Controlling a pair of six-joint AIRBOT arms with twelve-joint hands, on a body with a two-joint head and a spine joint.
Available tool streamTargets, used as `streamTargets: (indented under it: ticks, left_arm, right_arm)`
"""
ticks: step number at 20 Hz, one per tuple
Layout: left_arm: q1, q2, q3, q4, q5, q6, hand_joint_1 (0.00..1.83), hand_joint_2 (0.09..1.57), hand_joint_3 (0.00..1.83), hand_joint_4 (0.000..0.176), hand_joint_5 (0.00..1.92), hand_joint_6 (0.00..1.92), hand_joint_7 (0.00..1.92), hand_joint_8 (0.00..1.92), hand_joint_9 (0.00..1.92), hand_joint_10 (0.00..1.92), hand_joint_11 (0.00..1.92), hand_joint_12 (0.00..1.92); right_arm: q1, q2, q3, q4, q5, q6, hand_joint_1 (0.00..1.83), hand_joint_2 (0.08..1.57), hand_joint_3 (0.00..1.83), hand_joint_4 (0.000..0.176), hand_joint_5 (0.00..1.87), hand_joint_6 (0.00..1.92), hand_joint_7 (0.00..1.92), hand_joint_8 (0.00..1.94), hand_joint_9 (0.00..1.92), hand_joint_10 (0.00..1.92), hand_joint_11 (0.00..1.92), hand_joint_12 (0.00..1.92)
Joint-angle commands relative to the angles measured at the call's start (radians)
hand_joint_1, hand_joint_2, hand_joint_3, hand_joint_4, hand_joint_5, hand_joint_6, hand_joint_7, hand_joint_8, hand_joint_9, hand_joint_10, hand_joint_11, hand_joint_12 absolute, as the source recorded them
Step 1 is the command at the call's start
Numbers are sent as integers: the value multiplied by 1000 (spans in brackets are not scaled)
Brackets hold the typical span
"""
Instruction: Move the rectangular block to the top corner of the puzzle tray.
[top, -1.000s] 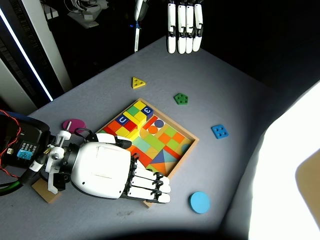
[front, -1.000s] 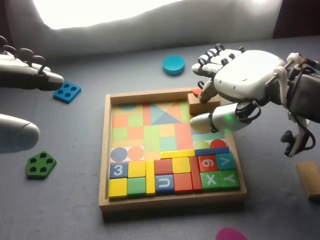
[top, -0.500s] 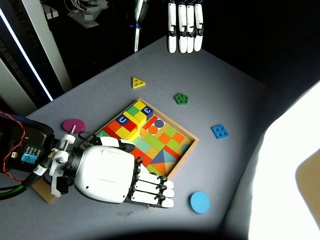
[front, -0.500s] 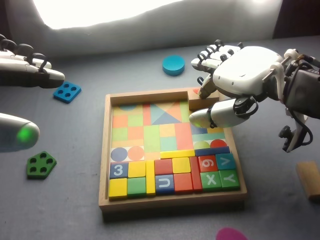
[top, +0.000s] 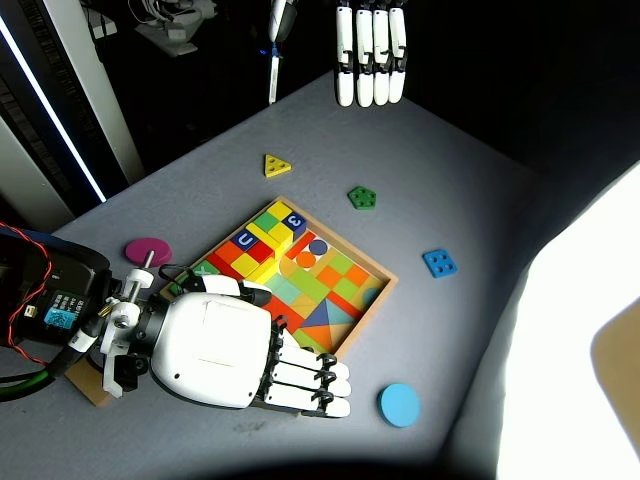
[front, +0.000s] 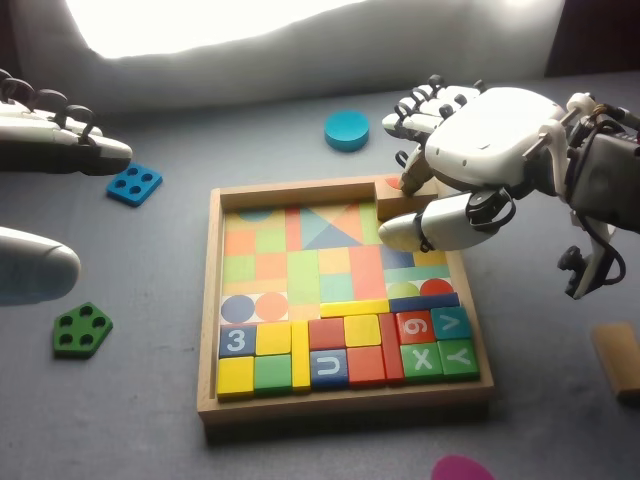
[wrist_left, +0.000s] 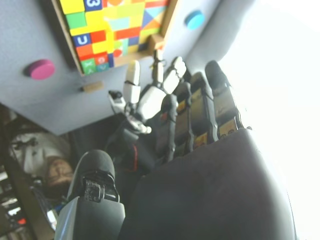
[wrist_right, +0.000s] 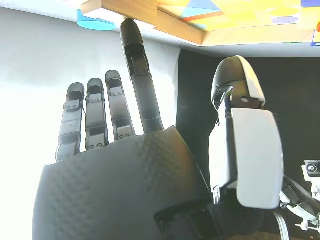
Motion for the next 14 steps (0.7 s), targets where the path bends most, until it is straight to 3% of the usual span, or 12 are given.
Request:
streamTargets:
  ticks: [1,3,7,9,14]
  left_arm:
    - [-14,5,-3,10,92,-1,0,1268,2,16,165,8,125,2,103,9,0,302]
    - [-15,5,-3,10,92,-1,0,1266,0,24,148,2,123,1,107,5,0,349]
    - [-15,5,-3,10,92,-1,0,1266,0,13,167,4,140,2,121,5,0,314]
    - [-14,5,-3,10,92,-1,0,1265,0,18,161,1,133,1,114,1,0,290]
    - [-15,5,-3,10,92,-1,0,1275,2,11,183,5,178,6,143,6,0,301]
  right_arm:
    - [21,12,4,-13,90,2,0,1127,0,0,691,0,64,8,0,0,0,0]
    - [30,20,4,-13,88,11,0,1123,0,0,717,12,60,5,0,0,0,0]
    - [53,41,-8,-13,82,22,0,1125,0,0,714,10,56,2,0,0,0,0]
    - [70,67,-38,-13,75,28,0,1125,0,0,716,11,73,9,0,0,0,0]
    - [119,182,-174,-13,53,59,0,1113,0,0,715,10,60,4,0,0,0,0]
